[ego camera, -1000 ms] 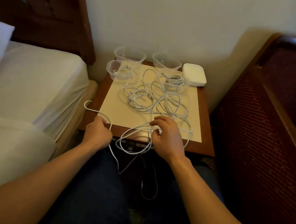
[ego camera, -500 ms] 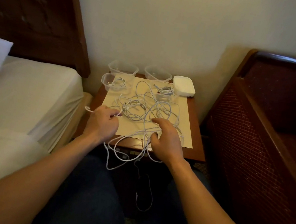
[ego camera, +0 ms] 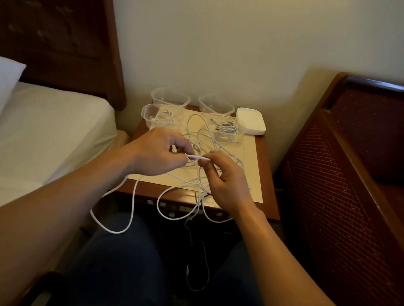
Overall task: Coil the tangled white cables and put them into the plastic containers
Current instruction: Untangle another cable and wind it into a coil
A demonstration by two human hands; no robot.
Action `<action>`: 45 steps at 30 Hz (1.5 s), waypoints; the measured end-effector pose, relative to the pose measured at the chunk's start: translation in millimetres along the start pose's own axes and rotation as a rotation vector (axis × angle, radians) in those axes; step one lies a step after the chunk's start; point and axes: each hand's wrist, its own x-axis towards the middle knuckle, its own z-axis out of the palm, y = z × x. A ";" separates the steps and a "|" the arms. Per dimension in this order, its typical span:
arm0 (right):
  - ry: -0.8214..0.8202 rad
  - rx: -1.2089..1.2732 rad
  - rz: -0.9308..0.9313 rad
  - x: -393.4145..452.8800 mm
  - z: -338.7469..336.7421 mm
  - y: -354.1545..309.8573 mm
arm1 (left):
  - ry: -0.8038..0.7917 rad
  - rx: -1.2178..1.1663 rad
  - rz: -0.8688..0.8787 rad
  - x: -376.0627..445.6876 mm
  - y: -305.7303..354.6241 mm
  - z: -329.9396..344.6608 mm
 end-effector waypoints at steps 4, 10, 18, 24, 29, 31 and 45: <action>0.186 0.027 -0.038 -6.6 -13.7 -10.9 | 0.054 -0.073 0.020 -4.9 3.2 7.2; 0.309 0.024 0.013 -6.4 -42.6 1.8 | 0.014 0.163 -0.168 -0.1 -25.8 38.9; 0.064 -0.174 0.236 -15.5 -35.1 37.2 | -0.344 0.431 -0.392 9.7 -69.9 87.1; 0.027 -0.211 0.315 -17.7 -32.6 47.7 | 0.165 0.306 -0.301 9.5 -77.0 67.9; 0.003 -0.218 0.345 -13.8 -27.0 44.1 | 0.615 -0.274 -0.319 14.4 -60.2 43.1; -0.011 -0.248 0.360 -11.5 -21.4 42.3 | 0.716 -0.517 -0.299 13.3 -44.2 37.7; 0.214 -0.186 0.592 -15.7 -25.5 59.9 | 0.757 -1.083 -0.092 -0.3 -8.0 43.3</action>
